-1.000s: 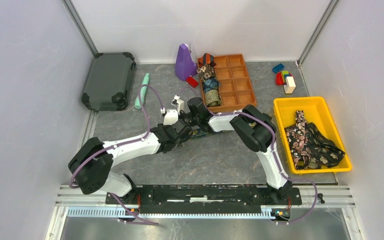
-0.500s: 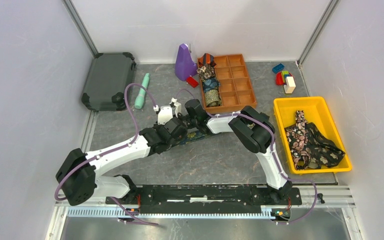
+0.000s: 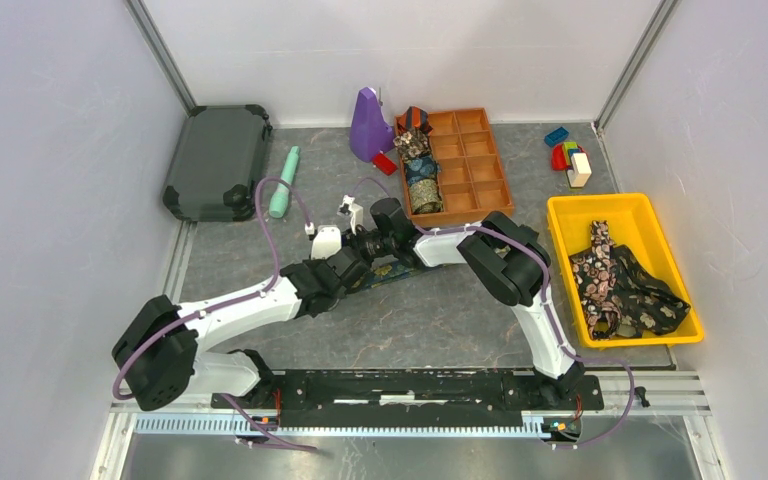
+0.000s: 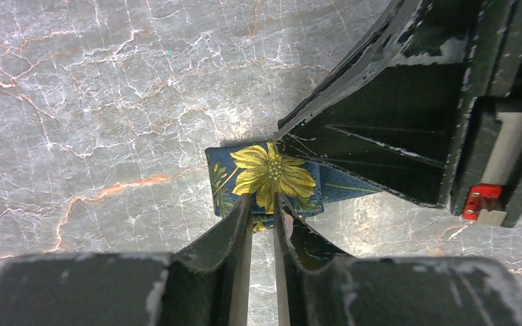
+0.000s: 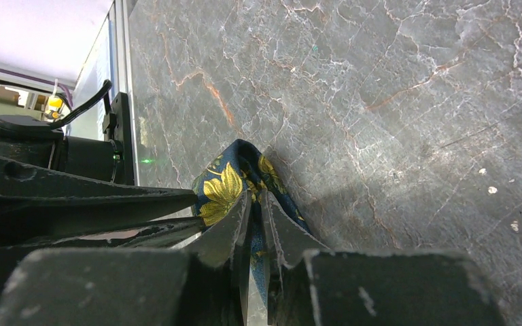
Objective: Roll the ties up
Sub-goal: Roll the tie at the center of the board.
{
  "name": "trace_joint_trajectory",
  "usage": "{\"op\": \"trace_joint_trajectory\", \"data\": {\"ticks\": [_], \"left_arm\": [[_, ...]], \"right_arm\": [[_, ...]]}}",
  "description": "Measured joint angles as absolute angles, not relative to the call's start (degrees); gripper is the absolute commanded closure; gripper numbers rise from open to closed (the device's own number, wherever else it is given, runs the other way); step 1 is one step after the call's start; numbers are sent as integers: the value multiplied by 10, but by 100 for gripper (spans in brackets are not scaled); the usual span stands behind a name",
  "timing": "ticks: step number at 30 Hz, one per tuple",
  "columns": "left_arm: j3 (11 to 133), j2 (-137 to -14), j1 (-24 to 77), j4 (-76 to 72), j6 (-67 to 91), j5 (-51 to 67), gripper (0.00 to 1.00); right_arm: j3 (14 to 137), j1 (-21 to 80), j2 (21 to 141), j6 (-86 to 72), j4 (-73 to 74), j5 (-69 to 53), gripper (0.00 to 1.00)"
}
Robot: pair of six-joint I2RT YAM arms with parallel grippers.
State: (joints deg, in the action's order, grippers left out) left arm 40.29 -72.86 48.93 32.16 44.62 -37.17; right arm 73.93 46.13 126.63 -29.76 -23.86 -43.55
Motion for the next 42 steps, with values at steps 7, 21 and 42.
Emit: {"op": "trace_joint_trajectory", "data": {"ticks": [7,21,42], "left_arm": [[383,-731,489,307,446,-367,78],[373,-751,489,260,446,-354,78],[344,-735,489,216,447,-354,79]], "right_arm": [[739,461,1266,-298,-239,-435,85],[666,461,1198,-327,-279,-366,47],[594,491,1116,-325,-184,-258,51]]}}
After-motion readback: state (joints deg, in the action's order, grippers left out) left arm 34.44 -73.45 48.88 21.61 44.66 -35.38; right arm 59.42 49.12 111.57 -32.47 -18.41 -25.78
